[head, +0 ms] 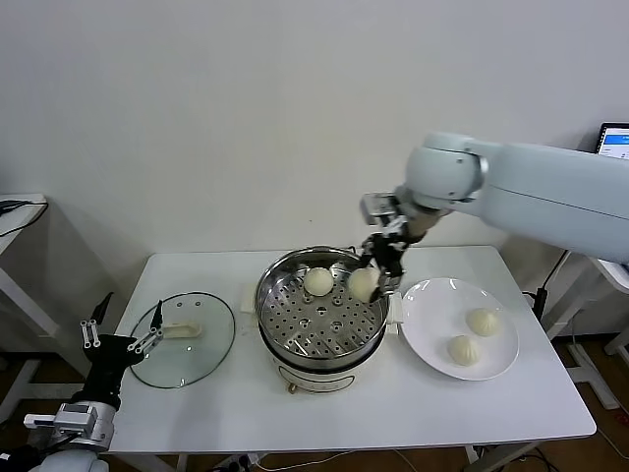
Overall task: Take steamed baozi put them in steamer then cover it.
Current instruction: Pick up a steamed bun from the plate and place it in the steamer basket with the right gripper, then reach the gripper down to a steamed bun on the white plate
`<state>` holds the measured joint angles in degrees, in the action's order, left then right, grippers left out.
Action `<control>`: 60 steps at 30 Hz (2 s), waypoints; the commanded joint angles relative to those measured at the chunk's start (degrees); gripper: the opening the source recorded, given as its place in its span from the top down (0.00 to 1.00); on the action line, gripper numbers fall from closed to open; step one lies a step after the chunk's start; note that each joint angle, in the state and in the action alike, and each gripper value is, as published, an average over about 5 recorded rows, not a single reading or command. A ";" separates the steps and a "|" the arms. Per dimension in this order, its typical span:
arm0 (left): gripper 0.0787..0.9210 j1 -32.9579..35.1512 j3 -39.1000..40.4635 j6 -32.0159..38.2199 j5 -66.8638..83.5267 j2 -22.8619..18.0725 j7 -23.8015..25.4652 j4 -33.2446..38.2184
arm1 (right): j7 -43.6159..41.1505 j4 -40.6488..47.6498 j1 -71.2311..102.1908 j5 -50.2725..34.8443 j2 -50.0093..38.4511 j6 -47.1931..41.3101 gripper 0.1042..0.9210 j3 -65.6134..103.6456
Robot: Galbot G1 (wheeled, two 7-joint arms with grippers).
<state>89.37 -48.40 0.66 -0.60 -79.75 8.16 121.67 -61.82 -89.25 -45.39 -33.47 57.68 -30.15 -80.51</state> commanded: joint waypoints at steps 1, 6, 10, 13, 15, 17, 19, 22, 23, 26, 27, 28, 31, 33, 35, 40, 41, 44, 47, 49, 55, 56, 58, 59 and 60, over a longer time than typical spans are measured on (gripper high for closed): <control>0.12 0.03 -0.36 -0.07 0.10 0.07 0.04 -0.24 | 1.34 5.99 4.65 -1.39 12.13 -2.29 0.28 0.92; 0.12 0.05 -1.12 -0.22 0.37 0.11 0.11 -0.20 | 0.88 14.59 10.05 1.67 17.42 -1.70 0.28 2.97; 0.12 0.06 -1.61 -0.29 0.55 0.10 0.18 -0.23 | 0.62 19.96 13.34 4.02 20.25 -1.17 0.28 4.30; 0.12 0.03 -1.84 -0.26 0.58 0.10 0.27 -0.43 | 0.33 23.04 15.23 5.93 21.73 -0.73 0.28 5.06; 0.12 0.02 -1.98 -0.23 0.59 0.09 0.35 -0.49 | 0.19 24.57 16.21 6.76 22.43 -0.54 0.28 5.46; 0.12 0.02 -2.15 -0.20 0.63 0.07 0.44 -0.52 | 0.15 25.84 17.13 7.48 23.04 -0.39 0.28 5.80; 0.12 0.02 -2.31 -0.18 0.69 0.07 0.50 -0.57 | 0.16 26.80 17.90 8.01 23.56 -0.27 0.28 6.11; 0.12 0.01 -2.41 -0.16 0.74 0.07 0.57 -0.68 | 0.19 27.79 18.81 8.65 24.33 -0.14 0.28 6.56; 0.12 0.02 -2.40 -0.14 0.74 0.06 0.58 -0.70 | 0.19 28.03 19.04 8.83 24.56 -0.12 0.28 6.64; 0.12 0.03 -2.44 -0.11 0.77 0.03 0.60 -0.73 | 0.14 28.40 19.47 9.19 25.05 -0.05 0.27 6.71; 0.12 0.04 -2.48 -0.10 0.78 0.02 0.61 -0.74 | 0.13 28.39 19.58 9.22 25.11 -0.03 0.26 6.71; 0.12 0.04 -2.52 -0.09 0.78 0.01 0.62 -0.77 | 0.15 28.29 19.66 9.22 25.12 0.00 0.25 6.71; 0.12 0.07 -2.60 -0.10 0.78 -0.03 0.64 -0.78 | 0.34 27.67 19.71 9.14 24.68 0.17 0.17 7.06; 0.12 0.12 -2.58 -0.14 0.78 -0.09 0.63 -0.72 | 0.23 26.56 19.13 8.95 23.56 0.25 0.14 7.62; 0.12 0.22 -2.48 -0.17 0.76 -0.13 0.62 -0.59 | -0.30 24.06 17.08 8.35 20.86 0.30 0.13 7.85; 0.12 0.33 -1.52 -0.23 0.59 -0.20 0.38 0.04 | -2.82 13.40 8.85 5.73 9.11 0.92 0.12 6.18; 0.12 0.35 -1.21 -0.24 0.50 -0.24 0.30 0.23 | -3.57 11.09 6.93 5.33 5.95 1.25 0.12 5.64; 0.12 0.50 -0.24 -0.24 0.07 -0.26 0.05 0.77 | -5.89 6.00 2.72 5.05 -2.56 3.11 0.12 4.44; 0.12 0.73 0.35 -0.24 -0.38 -0.25 -0.17 1.12 | -8.31 2.65 0.52 5.84 -10.85 5.59 0.12 3.79; 0.12 0.94 0.50 -0.24 -0.53 -0.23 -0.26 1.30 | -9.89 1.09 0.18 7.56 -16.37 7.36 0.12 3.54; 0.12 1.49 0.75 -0.19 -0.71 -0.28 -0.37 1.82 | -12.74 -0.37 8.08 15.81 -28.67 11.79 0.12 8.12; 0.12 1.55 0.81 -0.18 -0.74 -0.31 -0.40 1.91 | -13.17 -0.10 11.17 17.99 -30.18 12.48 0.12 10.34; 0.12 1.72 0.96 -0.13 -0.85 -0.38 -0.44 2.05 | -13.81 0.92 19.27 22.74 -32.74 14.09 0.12 16.67; 0.12 1.81 1.03 -0.10 -0.92 -0.42 -0.45 2.07 | -14.12 1.67 23.86 25.37 -33.66 15.00 0.12 20.47; 0.12 1.91 1.10 -0.07 -1.01 -0.46 -0.46 2.08 | -14.29 2.50 27.90 27.47 -34.28 15.65 0.12 23.79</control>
<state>91.17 -47.76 0.55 -1.49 -80.23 7.74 123.54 -72.93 -84.39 -31.03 -16.68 37.82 -19.40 -68.01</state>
